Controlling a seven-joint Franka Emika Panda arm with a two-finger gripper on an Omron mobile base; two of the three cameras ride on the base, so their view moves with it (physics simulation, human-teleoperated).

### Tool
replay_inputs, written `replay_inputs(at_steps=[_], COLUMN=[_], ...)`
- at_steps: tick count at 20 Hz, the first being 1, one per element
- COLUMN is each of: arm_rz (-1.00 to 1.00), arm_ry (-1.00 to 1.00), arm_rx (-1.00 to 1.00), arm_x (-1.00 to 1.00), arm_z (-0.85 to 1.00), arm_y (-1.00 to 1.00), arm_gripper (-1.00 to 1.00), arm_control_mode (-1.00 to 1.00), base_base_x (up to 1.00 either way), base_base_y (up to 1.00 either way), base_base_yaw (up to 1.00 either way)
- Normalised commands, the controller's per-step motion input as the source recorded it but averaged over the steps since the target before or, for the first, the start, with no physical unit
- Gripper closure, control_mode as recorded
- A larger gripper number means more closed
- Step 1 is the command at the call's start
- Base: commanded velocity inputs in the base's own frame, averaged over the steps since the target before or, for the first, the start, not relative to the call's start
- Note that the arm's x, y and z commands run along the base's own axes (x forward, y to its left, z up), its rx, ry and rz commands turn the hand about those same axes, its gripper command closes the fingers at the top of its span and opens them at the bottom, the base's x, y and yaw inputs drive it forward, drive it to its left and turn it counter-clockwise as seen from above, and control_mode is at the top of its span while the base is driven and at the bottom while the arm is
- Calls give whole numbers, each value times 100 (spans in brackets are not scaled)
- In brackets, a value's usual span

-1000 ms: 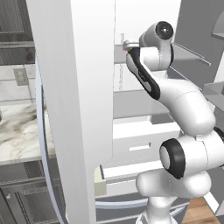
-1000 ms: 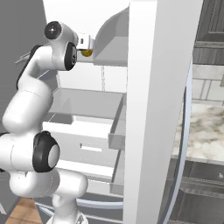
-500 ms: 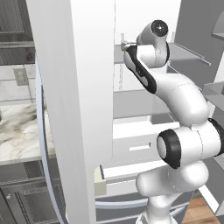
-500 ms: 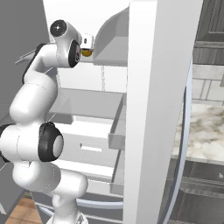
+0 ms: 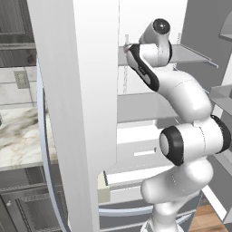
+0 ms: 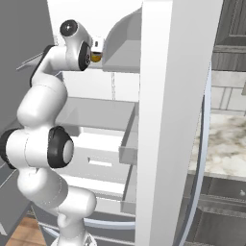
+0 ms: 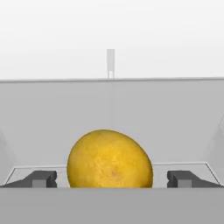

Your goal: Retrieve a lemon from the fridge and place it on the cutting board with the fish.

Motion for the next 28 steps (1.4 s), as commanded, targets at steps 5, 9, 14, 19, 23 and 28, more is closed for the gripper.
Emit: replay_inputs(at_steps=[5, 9, 14, 19, 23, 28], arm_rz=[0, 0, 0, 0, 0, 1], arm_ry=[7, 2, 1, 5, 2, 0], arm_rx=[0, 0, 0, 0, 0, 0], arm_x=[20, 13, 9, 6, 3, -2], arm_z=[-11, -3, 0, -11, -9, -2], arm_y=[0, 0, 0, 0, 0, 2], arm_gripper=[-100, -100, -100, 100, 100, 100], arm_control_mode=[-100, -100, -100, -100, -100, -100], base_base_x=[0, 0, 0, 0, 0, 0], base_base_y=[0, 0, 0, 0, 0, 0], base_base_yaw=[0, 0, 0, 0, 0, 0])
